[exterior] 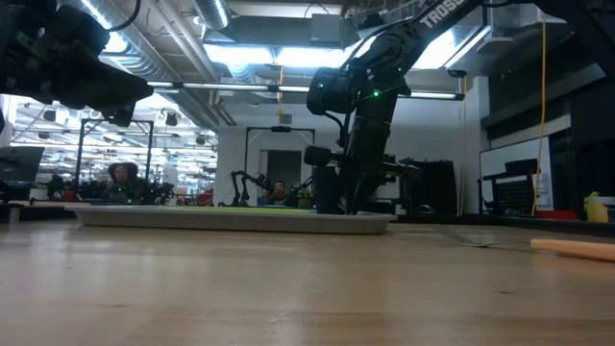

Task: Pick and place plate/cup/fork/spoon on tray
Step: Put the black spoon on the gray tray to the right of the light green plate

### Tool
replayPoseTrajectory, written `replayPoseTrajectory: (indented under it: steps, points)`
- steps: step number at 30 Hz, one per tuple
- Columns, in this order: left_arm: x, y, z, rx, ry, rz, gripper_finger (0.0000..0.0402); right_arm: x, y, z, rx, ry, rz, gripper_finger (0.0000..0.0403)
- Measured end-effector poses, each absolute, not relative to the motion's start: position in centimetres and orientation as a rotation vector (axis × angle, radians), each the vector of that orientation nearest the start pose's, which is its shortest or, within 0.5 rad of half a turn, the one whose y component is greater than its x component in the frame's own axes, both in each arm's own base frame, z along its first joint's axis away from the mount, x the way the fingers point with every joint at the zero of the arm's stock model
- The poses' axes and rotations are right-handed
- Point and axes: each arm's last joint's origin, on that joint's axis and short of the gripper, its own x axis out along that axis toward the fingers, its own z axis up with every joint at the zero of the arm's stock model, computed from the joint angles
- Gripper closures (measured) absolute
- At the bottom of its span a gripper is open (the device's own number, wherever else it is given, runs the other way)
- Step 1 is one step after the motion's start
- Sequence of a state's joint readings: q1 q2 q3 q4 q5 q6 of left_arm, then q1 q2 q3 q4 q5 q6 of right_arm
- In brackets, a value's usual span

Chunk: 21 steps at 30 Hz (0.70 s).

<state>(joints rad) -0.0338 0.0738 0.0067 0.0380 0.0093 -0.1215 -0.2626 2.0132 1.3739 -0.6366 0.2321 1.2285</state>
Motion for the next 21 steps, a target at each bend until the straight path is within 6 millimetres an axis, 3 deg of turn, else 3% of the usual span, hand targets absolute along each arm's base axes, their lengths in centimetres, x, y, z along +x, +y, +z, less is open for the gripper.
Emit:
replayPoseTrajectory:
  steps: [21]
  points:
    - [10.18, -0.37, 16.37, -0.121, 0.032, -0.042, 0.0349, 37.66, -10.82, 15.18, 1.039, 0.869, -1.163, 0.0376]
